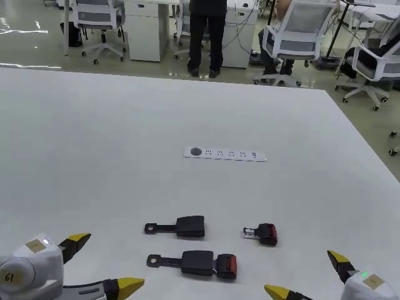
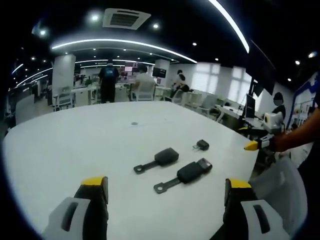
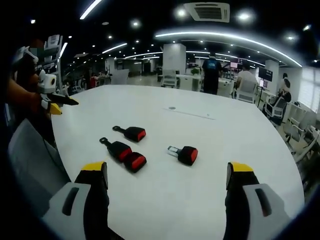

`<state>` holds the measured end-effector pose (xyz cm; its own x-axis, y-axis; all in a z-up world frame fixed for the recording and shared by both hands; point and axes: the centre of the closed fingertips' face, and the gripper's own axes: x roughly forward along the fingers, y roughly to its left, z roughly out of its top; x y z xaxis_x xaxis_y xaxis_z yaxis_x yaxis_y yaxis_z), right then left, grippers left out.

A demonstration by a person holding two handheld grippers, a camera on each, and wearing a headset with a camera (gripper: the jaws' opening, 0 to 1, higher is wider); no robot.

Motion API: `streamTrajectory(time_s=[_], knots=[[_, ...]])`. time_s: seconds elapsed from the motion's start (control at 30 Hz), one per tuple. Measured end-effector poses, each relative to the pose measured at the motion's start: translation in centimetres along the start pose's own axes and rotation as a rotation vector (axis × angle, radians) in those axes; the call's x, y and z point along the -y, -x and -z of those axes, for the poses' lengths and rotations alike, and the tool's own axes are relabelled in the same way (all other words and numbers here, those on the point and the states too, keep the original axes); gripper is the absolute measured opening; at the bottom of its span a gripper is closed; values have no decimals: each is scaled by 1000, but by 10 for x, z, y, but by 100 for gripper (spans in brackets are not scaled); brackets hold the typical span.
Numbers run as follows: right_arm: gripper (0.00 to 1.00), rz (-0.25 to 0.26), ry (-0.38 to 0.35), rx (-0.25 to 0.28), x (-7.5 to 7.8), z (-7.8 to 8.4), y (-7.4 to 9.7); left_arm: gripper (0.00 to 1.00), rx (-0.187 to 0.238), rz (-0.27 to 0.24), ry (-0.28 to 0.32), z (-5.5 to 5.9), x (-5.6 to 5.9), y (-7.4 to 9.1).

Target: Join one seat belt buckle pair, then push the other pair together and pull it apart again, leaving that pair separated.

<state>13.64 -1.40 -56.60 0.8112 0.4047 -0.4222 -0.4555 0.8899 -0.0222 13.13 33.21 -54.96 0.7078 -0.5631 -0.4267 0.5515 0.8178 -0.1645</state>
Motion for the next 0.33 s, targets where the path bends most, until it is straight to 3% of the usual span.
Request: streamTrajectory(time_s=[0.33], knots=[[100,0,-18,-12,-2,9,8,100,-7,8,-17,3,5,6]])
